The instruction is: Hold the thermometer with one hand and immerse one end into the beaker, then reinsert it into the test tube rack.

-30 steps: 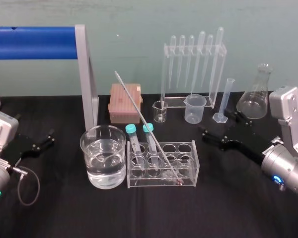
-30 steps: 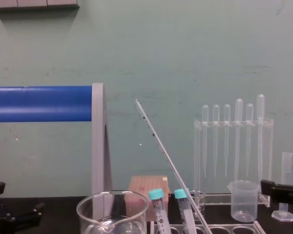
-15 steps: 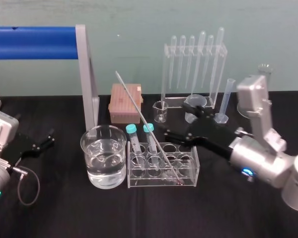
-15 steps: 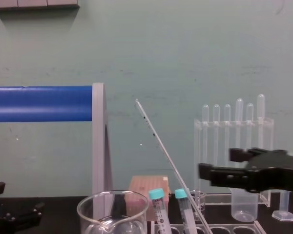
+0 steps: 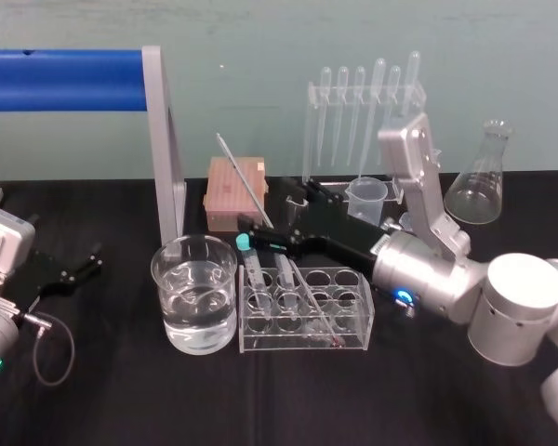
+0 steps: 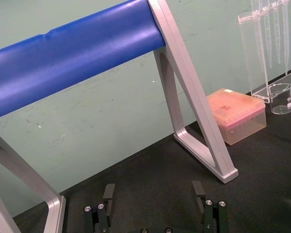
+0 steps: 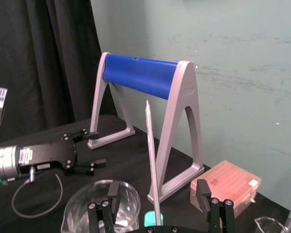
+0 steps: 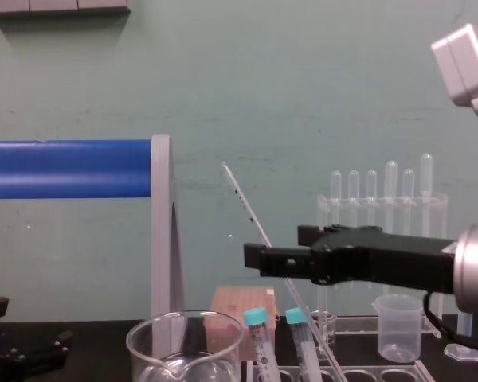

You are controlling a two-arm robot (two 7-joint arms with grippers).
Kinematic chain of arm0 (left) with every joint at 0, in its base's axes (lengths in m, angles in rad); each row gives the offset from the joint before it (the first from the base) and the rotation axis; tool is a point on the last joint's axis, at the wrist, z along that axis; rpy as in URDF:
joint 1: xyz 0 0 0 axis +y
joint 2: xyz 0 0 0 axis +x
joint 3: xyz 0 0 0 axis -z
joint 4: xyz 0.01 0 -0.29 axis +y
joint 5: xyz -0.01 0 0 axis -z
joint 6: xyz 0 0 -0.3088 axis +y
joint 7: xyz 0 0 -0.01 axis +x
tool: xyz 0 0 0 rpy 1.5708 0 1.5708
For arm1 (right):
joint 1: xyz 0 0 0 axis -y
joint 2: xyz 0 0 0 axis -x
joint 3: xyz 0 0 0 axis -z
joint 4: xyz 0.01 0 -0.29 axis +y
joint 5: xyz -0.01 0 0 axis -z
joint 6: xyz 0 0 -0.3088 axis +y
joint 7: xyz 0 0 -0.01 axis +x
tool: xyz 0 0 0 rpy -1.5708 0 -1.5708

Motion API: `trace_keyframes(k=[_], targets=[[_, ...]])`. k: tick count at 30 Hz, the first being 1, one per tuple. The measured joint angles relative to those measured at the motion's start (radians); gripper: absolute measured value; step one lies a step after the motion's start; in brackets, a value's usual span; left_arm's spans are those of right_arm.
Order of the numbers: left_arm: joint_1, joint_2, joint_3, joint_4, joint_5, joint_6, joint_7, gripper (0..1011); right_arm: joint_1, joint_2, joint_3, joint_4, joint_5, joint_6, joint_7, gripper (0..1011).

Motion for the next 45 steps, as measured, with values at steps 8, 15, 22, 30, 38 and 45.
trace_keyframes(k=[8, 15, 22, 30, 38, 45], targets=[[0.0, 0.0, 0.0, 0.0, 0.0, 0.0, 0.0, 1008, 0.055, -0.024, -0.011, 0.012, 0.004, 0.089, -0.005, 1003], [0.0, 0.0, 0.0, 0.0, 0.0, 0.0, 0.0, 1008, 0.088, -0.017, -0.039, 0.02, -0.018, 0.122, 0.013, 1003], [0.0, 0.0, 0.0, 0.0, 0.0, 0.0, 0.0, 1008, 0.099, -0.017, -0.05, 0.029, -0.026, 0.128, 0.023, 1003], [0.0, 0.0, 0.0, 0.0, 0.0, 0.0, 0.0, 1008, 0.105, -0.018, -0.056, 0.034, -0.036, 0.12, 0.025, 1003], [0.0, 0.0, 0.0, 0.0, 0.0, 0.0, 0.0, 1008, 0.105, -0.019, -0.055, 0.034, -0.035, 0.121, 0.025, 934], [0.0, 0.0, 0.0, 0.0, 0.0, 0.0, 0.0, 1008, 0.104, -0.019, -0.054, 0.034, -0.033, 0.123, 0.025, 734]])
